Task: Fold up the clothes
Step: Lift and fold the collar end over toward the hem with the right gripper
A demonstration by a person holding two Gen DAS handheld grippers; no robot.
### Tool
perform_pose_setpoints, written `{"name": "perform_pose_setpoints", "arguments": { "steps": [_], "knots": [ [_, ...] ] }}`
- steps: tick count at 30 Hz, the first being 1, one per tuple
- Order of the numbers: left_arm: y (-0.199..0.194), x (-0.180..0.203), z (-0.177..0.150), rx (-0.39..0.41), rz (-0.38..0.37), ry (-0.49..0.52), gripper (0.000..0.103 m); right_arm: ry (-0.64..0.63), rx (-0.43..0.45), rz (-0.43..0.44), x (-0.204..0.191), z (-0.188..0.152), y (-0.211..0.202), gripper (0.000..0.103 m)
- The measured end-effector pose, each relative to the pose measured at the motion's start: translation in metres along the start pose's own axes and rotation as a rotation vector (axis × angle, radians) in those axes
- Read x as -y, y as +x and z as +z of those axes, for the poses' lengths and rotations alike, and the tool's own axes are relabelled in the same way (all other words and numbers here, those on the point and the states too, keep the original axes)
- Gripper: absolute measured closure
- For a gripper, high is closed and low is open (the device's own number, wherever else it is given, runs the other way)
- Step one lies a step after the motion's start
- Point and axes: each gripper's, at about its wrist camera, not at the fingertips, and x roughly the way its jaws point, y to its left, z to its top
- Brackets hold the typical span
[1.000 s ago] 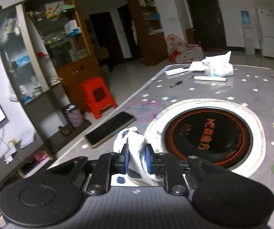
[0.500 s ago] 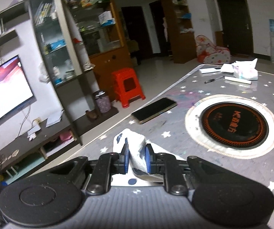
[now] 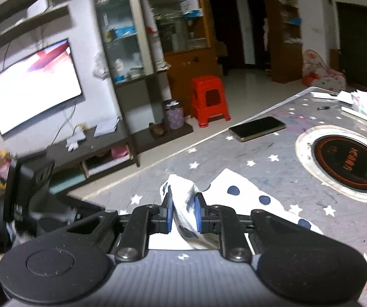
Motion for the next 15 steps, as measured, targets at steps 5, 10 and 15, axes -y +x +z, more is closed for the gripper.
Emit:
{"name": "perform_pose_setpoints", "arguments": {
  "steps": [5, 10, 15],
  "knots": [
    [-0.006, -0.004, -0.001, 0.012, 0.010, -0.004, 0.036, -0.061, -0.028, 0.024, -0.018, -0.022, 0.004, 0.087],
    [-0.013, -0.012, 0.000, 0.027, 0.031, -0.013, 0.035, -0.230, -0.051, 0.024, -0.042, -0.049, 0.003, 0.087],
    [-0.023, -0.021, 0.003, 0.054, 0.061, -0.024, 0.035, -0.417, -0.077, 0.020, -0.066, -0.072, 0.001, 0.086]
  ]
}}
